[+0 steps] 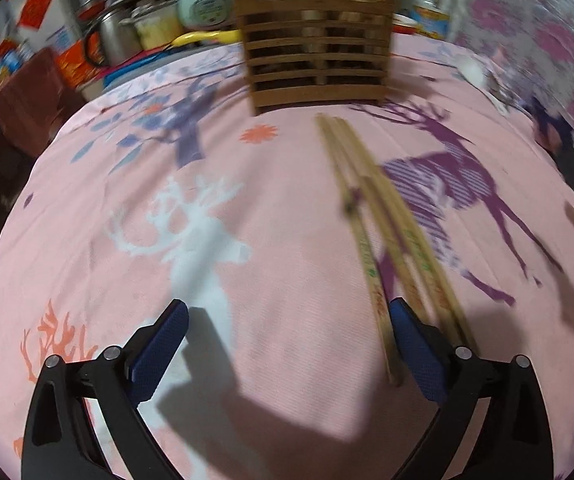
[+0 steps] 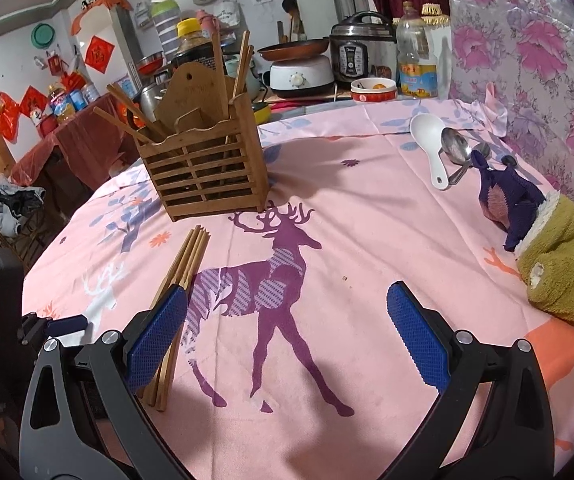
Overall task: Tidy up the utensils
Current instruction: 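Move both tools back down toward the remaining chopsticks on the sheet, then close the left tool on one chopstick while the right tool closes on another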
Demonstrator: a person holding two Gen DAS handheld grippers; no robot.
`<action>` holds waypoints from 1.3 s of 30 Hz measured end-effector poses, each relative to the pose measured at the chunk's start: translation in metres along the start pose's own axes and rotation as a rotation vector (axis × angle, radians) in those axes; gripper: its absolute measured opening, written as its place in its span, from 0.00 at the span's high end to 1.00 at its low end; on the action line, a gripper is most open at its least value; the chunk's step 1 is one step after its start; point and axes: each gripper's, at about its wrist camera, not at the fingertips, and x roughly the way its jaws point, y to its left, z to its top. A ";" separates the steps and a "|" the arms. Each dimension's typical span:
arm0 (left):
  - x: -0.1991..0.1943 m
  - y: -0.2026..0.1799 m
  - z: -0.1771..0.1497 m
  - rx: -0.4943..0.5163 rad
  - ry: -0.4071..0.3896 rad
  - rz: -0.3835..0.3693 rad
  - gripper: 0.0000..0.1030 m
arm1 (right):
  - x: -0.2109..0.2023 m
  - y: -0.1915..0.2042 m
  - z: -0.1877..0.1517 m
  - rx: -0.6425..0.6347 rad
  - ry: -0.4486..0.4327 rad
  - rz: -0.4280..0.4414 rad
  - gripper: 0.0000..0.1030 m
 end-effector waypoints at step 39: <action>0.007 0.040 0.009 -0.147 0.022 0.051 0.04 | 0.016 0.019 -0.015 -0.281 0.167 0.027 0.08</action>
